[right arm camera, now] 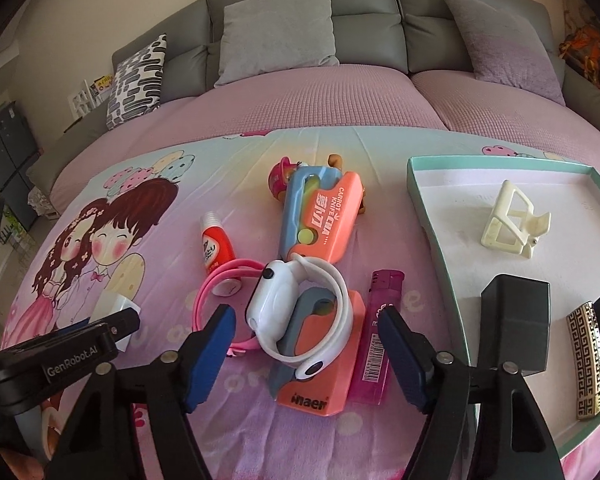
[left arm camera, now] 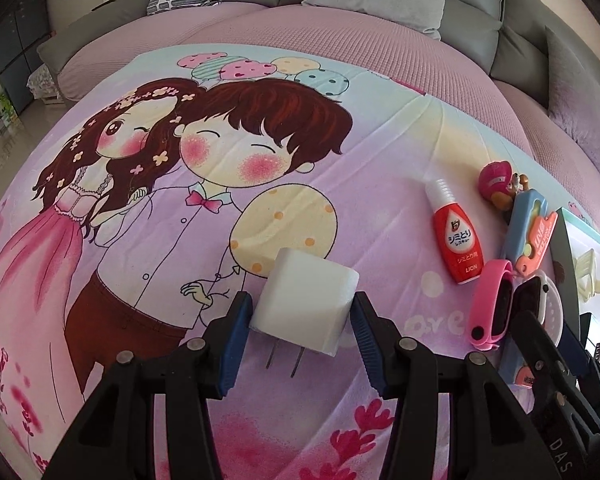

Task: Organize rigid objects
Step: 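Grasp the white charger with the left tool while the right tool grasps the white watch, then carry the white charger and white watch into the tray and open both tools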

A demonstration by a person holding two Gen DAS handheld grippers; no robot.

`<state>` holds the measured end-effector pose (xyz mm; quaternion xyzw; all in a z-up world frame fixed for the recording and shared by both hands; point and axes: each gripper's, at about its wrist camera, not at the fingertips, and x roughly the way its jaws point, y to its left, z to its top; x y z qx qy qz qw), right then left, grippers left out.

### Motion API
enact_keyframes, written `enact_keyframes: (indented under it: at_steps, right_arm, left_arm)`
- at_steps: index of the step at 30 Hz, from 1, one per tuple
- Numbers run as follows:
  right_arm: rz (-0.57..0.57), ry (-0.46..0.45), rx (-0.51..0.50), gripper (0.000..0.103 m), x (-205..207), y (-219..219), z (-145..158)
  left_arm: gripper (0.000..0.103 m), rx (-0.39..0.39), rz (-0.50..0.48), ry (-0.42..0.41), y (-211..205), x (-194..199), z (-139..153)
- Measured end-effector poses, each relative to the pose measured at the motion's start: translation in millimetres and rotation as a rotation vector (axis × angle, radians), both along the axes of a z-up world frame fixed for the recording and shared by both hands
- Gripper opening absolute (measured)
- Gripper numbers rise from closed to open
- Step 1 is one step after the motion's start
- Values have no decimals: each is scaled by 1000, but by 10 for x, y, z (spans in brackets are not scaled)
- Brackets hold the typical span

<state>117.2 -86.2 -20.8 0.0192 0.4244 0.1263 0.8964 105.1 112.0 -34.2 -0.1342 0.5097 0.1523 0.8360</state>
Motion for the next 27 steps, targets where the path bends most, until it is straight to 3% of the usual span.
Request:
enact_keyframes:
  at_steps: [2, 5, 10, 15, 27]
  right_arm:
    - [0, 3, 7, 61, 2, -1, -3]
    - [8, -11, -5, 56, -17, 17, 30]
    - [10, -5, 8, 55, -15, 0, 43]
    - [1, -44, 33, 55, -53, -73, 179]
    - [-98, -105, 94, 55, -74, -547, 457]
  left_arm:
    - [52, 4, -1, 3, 2, 0, -17]
    - [52, 15, -3, 5, -11, 13, -31]
    - [52, 44, -6, 8, -45, 20, -44]
    - [49, 10, -8, -11, -21, -4, 22]
    - [44, 14, -80, -131, -264, -36, 436]
